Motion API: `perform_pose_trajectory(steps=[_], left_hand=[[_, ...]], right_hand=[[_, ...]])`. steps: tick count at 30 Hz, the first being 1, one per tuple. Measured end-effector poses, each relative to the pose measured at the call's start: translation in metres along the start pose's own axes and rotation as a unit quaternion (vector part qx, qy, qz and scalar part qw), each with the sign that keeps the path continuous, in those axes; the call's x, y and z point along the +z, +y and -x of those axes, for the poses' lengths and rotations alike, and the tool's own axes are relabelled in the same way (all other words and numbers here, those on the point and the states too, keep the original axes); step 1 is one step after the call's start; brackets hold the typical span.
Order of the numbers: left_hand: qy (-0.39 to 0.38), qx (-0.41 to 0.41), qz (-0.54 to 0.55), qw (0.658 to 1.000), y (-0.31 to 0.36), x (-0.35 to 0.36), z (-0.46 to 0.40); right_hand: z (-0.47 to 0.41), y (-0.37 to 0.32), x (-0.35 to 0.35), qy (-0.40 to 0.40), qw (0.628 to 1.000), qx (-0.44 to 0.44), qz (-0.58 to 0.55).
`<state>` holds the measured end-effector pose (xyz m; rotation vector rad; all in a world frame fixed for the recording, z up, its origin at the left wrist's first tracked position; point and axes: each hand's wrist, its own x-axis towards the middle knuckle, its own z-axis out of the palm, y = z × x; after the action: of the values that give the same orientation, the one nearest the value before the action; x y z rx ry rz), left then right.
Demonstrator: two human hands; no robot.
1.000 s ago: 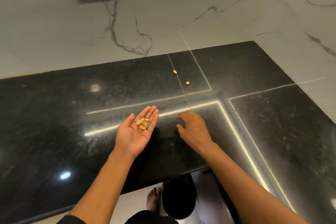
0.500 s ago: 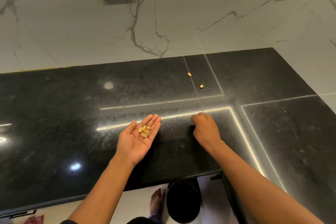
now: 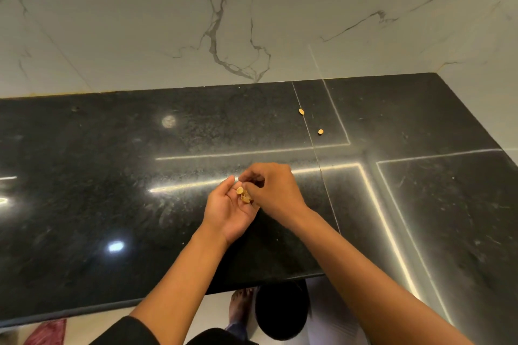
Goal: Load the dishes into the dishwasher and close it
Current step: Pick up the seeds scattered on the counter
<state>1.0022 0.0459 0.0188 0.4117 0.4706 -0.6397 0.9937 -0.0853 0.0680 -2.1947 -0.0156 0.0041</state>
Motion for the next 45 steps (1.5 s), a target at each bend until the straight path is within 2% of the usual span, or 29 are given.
perform_pose_trajectory(steps=[2,4,6,8,13,16,21,26,29,31,34,37,41,45], left_hand=[[-0.007,-0.004,0.002,1.0,0.003,0.0,-0.003],[-0.01,-0.001,0.01,1.0,0.008,0.0,-0.005],[-0.005,0.01,0.015,1.0,0.015,-0.004,-0.006],[0.006,0.028,0.025,0.999,0.024,-0.009,-0.007],[0.031,0.091,0.023,0.995,0.062,-0.02,-0.003],[0.041,0.114,0.017,0.992,0.08,-0.02,0.001],[0.039,0.132,0.034,0.99,0.091,-0.016,0.002],[0.024,0.111,0.027,0.993,0.089,-0.013,-0.005],[0.018,0.099,0.018,0.995,0.087,-0.009,-0.013],[0.014,0.088,0.006,0.996,0.084,-0.006,-0.019],[0.009,0.076,-0.006,0.997,0.078,0.002,-0.029],[0.011,0.057,-0.02,0.998,0.07,0.017,-0.041],[-0.015,0.027,-0.014,0.999,0.062,0.032,-0.055],[-0.031,0.011,-0.006,0.999,0.054,0.042,-0.071]], right_hand=[[-0.003,-0.001,0.001,0.005,0.999,-0.032,0.021],[-0.008,0.002,-0.001,0.05,0.997,-0.051,0.039],[-0.016,0.008,-0.003,0.091,0.993,-0.052,0.055],[-0.026,0.018,-0.005,0.098,0.991,-0.034,0.086],[-0.047,0.042,-0.002,-0.011,0.986,0.046,0.161],[-0.053,0.046,0.005,-0.088,0.972,0.056,0.213],[-0.052,0.042,0.019,-0.111,0.963,0.025,0.245],[-0.057,0.042,0.021,-0.12,0.961,0.026,0.248],[-0.064,0.042,0.016,-0.091,0.971,0.045,0.215],[-0.071,0.036,0.011,-0.034,0.986,0.054,0.157],[-0.083,0.017,0.004,0.038,0.996,0.022,0.074],[-0.092,-0.002,-0.001,0.039,0.998,-0.016,0.042],[-0.096,-0.005,-0.005,-0.003,0.998,-0.042,0.056],[-0.104,0.019,-0.026,0.074,0.995,-0.016,0.065]])
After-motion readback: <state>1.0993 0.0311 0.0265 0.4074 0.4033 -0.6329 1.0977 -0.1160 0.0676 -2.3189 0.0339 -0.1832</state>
